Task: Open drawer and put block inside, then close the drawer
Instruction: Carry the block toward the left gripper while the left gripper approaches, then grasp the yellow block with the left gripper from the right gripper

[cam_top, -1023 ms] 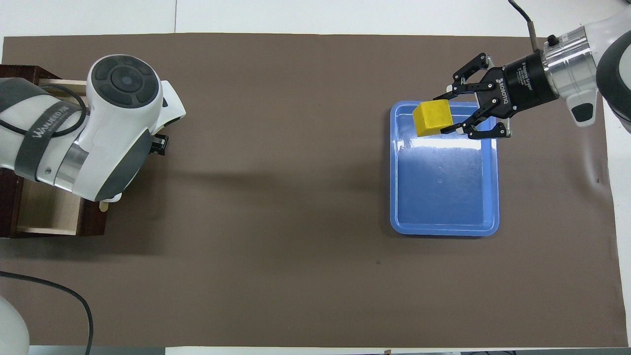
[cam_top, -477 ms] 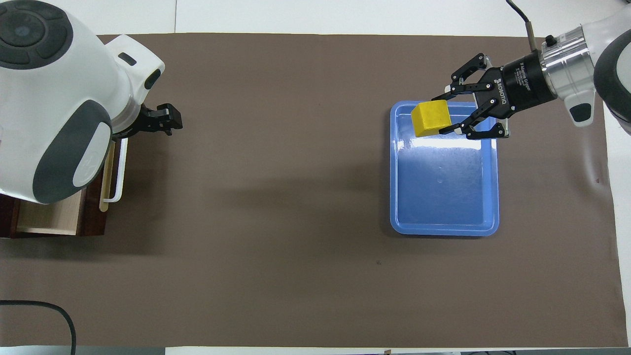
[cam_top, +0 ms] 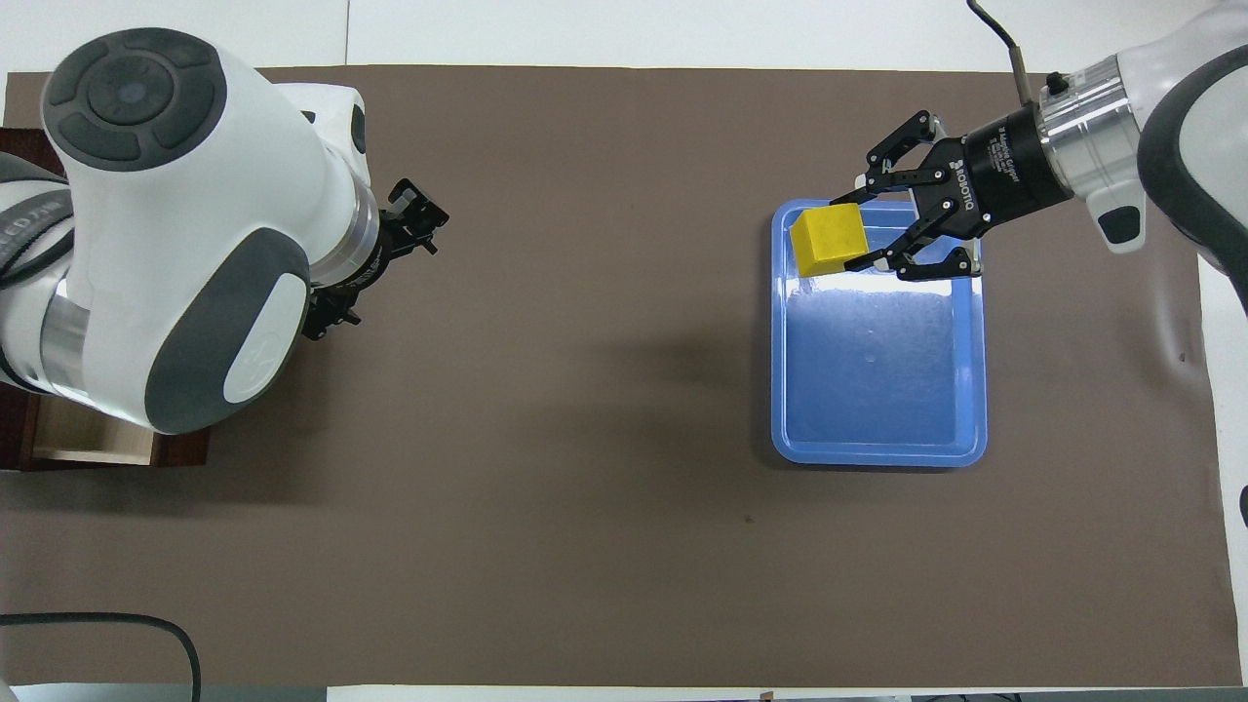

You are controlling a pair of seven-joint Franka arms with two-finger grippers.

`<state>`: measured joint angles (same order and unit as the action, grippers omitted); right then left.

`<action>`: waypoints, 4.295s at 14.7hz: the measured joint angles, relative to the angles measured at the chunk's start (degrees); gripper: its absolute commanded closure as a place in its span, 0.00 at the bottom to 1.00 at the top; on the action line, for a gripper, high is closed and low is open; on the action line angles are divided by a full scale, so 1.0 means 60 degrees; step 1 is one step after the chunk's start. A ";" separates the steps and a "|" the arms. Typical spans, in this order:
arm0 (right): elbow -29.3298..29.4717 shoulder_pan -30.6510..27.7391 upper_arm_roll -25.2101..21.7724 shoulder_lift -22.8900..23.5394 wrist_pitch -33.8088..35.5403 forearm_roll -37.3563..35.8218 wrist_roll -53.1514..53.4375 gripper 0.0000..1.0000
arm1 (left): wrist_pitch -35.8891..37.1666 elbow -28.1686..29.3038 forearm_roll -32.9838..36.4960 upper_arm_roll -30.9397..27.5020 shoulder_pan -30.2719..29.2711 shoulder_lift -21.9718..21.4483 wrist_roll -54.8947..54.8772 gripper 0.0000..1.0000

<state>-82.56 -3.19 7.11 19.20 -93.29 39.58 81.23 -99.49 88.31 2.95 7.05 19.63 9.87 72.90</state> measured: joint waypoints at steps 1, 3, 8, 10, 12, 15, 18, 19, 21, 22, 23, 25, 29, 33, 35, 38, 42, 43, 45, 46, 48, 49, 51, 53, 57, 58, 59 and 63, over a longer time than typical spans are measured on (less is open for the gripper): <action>0.0009 0.0152 0.0003 0.0000 -0.0110 0.0000 0.0172 1.00 | -0.0047 -0.0062 -0.0063 -0.0001 0.0089 0.0009 0.0751 0.00; 0.0020 0.0544 0.0006 0.0000 -0.0430 0.0000 0.0536 1.00 | -0.0061 -0.0270 -0.0190 -0.0001 0.0302 0.0074 0.1939 0.00; 0.0025 0.1438 0.0011 0.0003 -0.1497 0.0000 0.1476 1.00 | -0.0046 -0.1256 -0.0307 -0.0005 0.0840 0.0876 0.4069 0.00; 0.0026 0.1795 0.0012 0.0006 -0.1931 0.0000 0.1661 1.00 | 0.0144 -0.1871 -0.0312 -0.0020 0.0978 0.1389 0.4761 0.00; 0.0025 0.2075 0.0014 0.0009 -0.2136 0.0000 0.1770 1.00 | 0.0327 -0.2472 -0.0314 -0.0026 0.1087 0.1821 0.5363 0.00; 0.0025 0.2336 0.0012 0.0014 -0.2406 0.0000 0.1893 1.00 | 0.0449 -0.2907 -0.0315 -0.0057 0.1249 0.2123 0.6169 0.00; 0.0022 0.2519 0.0012 0.0036 -0.2653 0.0000 0.2014 1.00 | 0.0463 -0.3077 -0.0315 -0.0062 0.1333 0.2177 0.6847 0.00; 0.0022 0.2556 0.0011 0.0042 -0.2696 0.0000 0.2075 1.00 | 0.0473 -0.3097 -0.0316 -0.0062 0.1344 0.2177 0.7121 0.00; 0.0016 0.2653 0.0011 0.0047 -0.2780 0.0000 0.2119 1.00 | 0.0491 -0.3104 -0.0316 -0.0064 0.1347 0.2178 0.7628 0.00; 0.0008 0.2703 0.0011 0.0050 -0.2845 0.0000 0.2129 1.00 | 0.0495 -0.3104 -0.0317 -0.0068 0.1348 0.2180 0.7880 0.00; 0.0004 0.2736 0.0012 0.0055 -0.2865 0.0000 0.2135 1.00 | 0.0497 -0.3104 -0.0317 -0.0074 0.1348 0.2181 0.8125 0.00; 0.0001 0.2759 0.0011 0.0060 -0.2866 0.0000 0.2166 1.00 | 0.0497 -0.3109 -0.0319 -0.0079 0.1347 0.2182 0.8467 0.00; 0.0000 0.2766 0.0011 0.0061 -0.2866 0.0000 0.2257 1.00 | 0.0483 -0.3142 -0.0336 -0.0078 0.1403 0.2192 0.8774 0.00; 0.0000 0.2811 0.0011 0.0062 -0.2866 0.0000 0.2319 1.00 | 0.0429 -0.3159 -0.0361 -0.0054 0.1613 0.2234 0.9048 0.00; 0.0000 0.2885 0.0012 0.0062 -0.2867 0.0000 0.2388 1.00 | 0.0380 -0.3163 -0.0370 -0.0051 0.1737 0.2270 0.9260 0.00; 0.0000 0.2919 0.0012 0.0062 -0.2869 0.0000 0.2460 1.00 | 0.0249 -0.3274 -0.0405 -0.0055 0.1898 0.2417 0.9414 0.00; 0.0000 0.2925 0.0011 0.0062 -0.2870 0.0000 0.2473 1.00 | 0.0240 -0.3566 -0.0412 -0.0064 0.2044 0.2508 0.9446 0.00; 0.0000 0.2925 0.0011 0.0062 -0.2870 0.0000 0.2474 1.00 | 0.0240 -0.3574 -0.0412 -0.0067 0.2052 0.2523 0.9453 0.00; 0.0000 0.2925 0.0011 0.0062 -0.2870 0.0000 0.2474 1.00 | 0.0240 -0.3580 -0.0412 -0.0094 0.2052 0.2575 0.9454 0.00; 0.0000 0.2926 0.0011 0.0062 -0.2870 0.0000 0.2475 1.00 | 0.0237 -0.3592 -0.0412 -0.0110 0.2052 0.2626 0.9454 0.00; 0.0000 0.2927 0.0011 0.0062 -0.2870 0.0000 0.2476 1.00 | 0.0217 -0.3670 -0.0412 -0.0126 0.2052 0.2765 0.9454 0.00; 0.0000 0.2927 0.0011 0.0062 -0.2870 0.0000 0.2477 1.00 | 0.0209 -0.3708 -0.0412 -0.0128 0.2052 0.2820 0.9454 0.00; 0.0000 0.2927 0.0010 0.0062 -0.2870 0.0000 0.2477 1.00 | 0.0207 -0.3784 -0.0412 -0.0128 0.2052 0.2899 0.9454 0.02; 0.0000 0.2927 0.0010 0.0062 -0.2870 0.0000 0.2478 1.00 | 0.0207 -0.3796 -0.0413 -0.0128 0.2052 0.2932 0.9454 0.05; 0.0000 0.2928 0.0010 0.0062 -0.2870 0.0000 0.2479 1.00 | 0.0207 -0.3826 -0.0413 -0.0126 0.2055 0.2956 0.9455 0.13; 0.0000 0.2928 0.0010 0.0062 -0.2870 0.0000 0.2480 1.00 | 0.0207 -0.3844 -0.0415 -0.0125 0.2057 0.2957 0.9455 0.15; 0.0000 0.2928 0.0010 0.0062 -0.2870 0.0000 0.2480 1.00 | 0.0209 -0.3863 -0.0416 -0.0123 0.2059 0.2965 0.9455 0.16; 0.0000 0.2928 0.0010 0.0062 -0.2870 0.0000 0.2481 1.00 | 0.0276 -0.4146 -0.0418 -0.0112 0.2088 0.3102 0.9455 0.26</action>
<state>-82.56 14.38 7.17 19.57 -110.51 39.58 96.11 -97.83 63.43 0.44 6.38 32.16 28.48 129.63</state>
